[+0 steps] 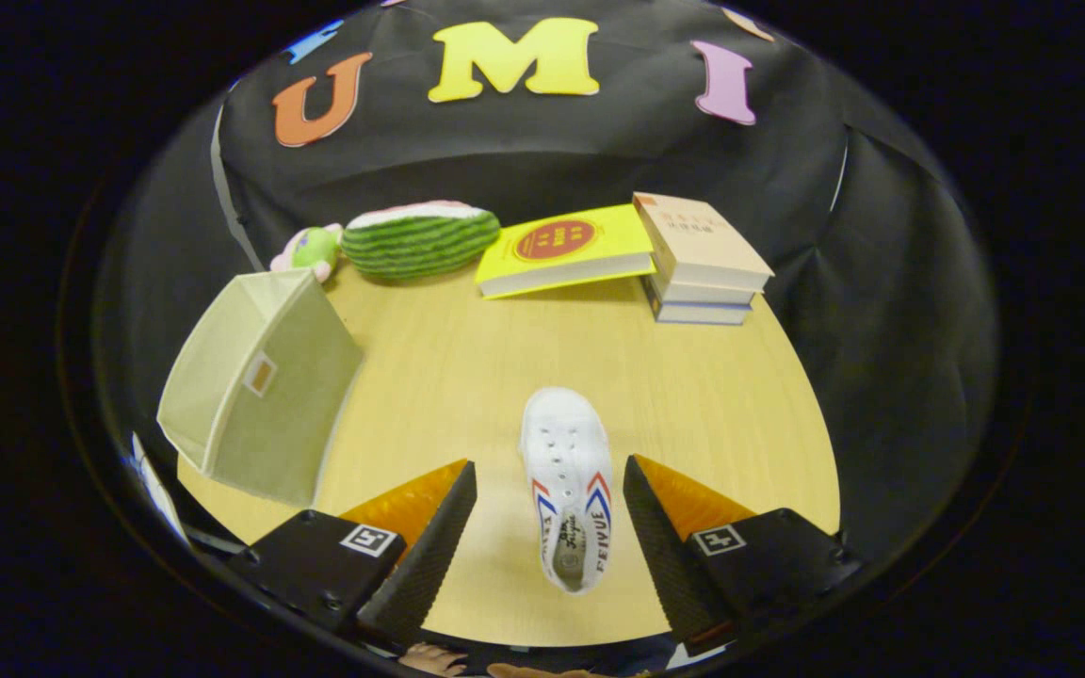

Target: Open the storage box then place both shoes into the box .Put the left shoe in first, then the right shoe, with the right side of both shoes facing outward in a uniform manner.

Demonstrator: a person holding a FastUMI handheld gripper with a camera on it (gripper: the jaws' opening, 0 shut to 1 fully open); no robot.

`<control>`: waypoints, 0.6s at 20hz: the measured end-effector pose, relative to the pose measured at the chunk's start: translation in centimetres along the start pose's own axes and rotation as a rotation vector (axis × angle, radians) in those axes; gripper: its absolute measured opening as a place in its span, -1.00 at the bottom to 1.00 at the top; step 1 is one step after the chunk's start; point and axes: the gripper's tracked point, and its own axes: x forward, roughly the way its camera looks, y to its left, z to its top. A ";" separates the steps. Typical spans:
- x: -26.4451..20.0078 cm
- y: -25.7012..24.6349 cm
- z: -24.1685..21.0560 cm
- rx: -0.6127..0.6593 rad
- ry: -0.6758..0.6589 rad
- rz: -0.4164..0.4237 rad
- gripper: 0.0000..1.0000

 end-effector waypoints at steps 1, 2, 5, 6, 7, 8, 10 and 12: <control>0.7 -0.9 -0.7 -0.003 0.020 -0.002 0.96; 1.5 -2.0 -1.5 -0.016 0.048 -0.007 0.96; 2.9 -3.4 -4.9 -0.024 0.134 0.011 0.97; 3.2 -3.9 -5.5 -0.027 0.155 0.014 0.97; 3.6 -4.2 -6.1 -0.032 0.177 0.016 0.97; 4.0 -4.4 -6.6 -0.042 0.195 0.017 0.97; 4.8 -4.9 -7.4 -0.064 0.224 0.017 0.97; 5.8 -5.1 -8.0 -0.076 0.245 0.023 0.97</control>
